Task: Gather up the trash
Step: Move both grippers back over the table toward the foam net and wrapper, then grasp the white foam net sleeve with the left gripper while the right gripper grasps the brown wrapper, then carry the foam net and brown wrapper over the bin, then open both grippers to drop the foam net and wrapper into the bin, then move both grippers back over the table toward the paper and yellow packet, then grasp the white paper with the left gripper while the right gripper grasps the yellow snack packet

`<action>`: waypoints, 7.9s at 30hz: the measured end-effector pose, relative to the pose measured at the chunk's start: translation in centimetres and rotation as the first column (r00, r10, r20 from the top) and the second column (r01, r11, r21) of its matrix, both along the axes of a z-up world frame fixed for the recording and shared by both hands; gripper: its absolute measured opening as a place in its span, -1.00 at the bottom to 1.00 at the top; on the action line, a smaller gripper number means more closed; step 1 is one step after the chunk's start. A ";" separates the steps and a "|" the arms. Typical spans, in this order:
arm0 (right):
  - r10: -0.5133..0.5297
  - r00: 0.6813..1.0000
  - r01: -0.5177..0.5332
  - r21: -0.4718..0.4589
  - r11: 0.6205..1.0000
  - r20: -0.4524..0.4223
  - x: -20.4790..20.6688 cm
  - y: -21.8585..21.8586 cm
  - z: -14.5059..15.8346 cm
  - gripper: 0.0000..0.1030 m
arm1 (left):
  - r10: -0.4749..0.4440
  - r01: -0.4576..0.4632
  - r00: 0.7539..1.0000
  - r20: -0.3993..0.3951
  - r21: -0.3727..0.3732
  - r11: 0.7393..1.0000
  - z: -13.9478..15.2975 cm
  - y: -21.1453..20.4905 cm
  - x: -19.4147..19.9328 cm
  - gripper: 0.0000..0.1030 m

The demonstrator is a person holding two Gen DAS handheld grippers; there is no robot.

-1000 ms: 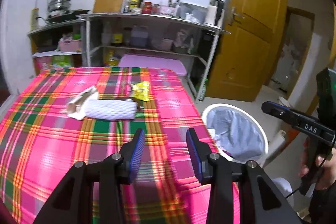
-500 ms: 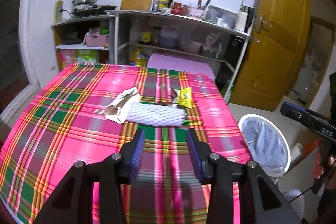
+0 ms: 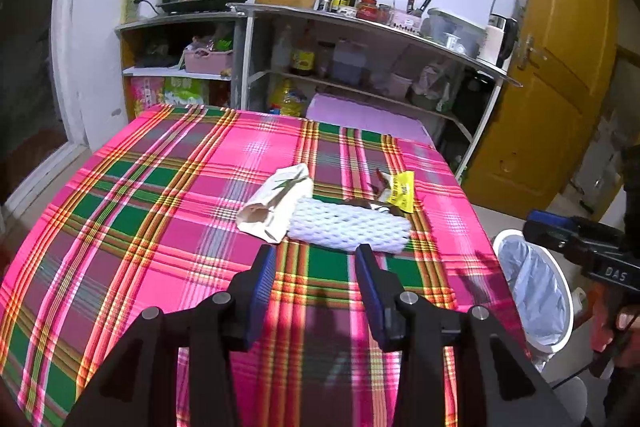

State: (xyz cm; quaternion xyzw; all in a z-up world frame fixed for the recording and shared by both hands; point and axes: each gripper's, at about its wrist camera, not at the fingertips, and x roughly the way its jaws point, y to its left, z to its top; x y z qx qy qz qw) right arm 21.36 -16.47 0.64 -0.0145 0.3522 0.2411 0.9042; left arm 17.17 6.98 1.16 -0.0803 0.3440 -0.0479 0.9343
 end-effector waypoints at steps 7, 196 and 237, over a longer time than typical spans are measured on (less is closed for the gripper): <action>0.049 0.997 -0.052 -0.051 0.997 -0.054 4.0 3.0 -2.1 -0.12 | 0.001 -0.001 1.000 -0.007 -0.015 1.000 -0.6 1.2 1.0 -0.21; -0.097 0.995 0.096 0.056 0.994 0.018 -6.6 -2.9 1.3 0.03 | -0.137 0.135 0.989 0.056 0.041 0.990 1.8 -5.6 -4.7 -0.18; -0.087 0.989 0.085 -0.027 0.996 -0.119 9.7 4.6 -3.7 0.29 | -0.156 0.175 0.980 -0.124 0.169 0.970 -5.0 3.7 13.2 -0.08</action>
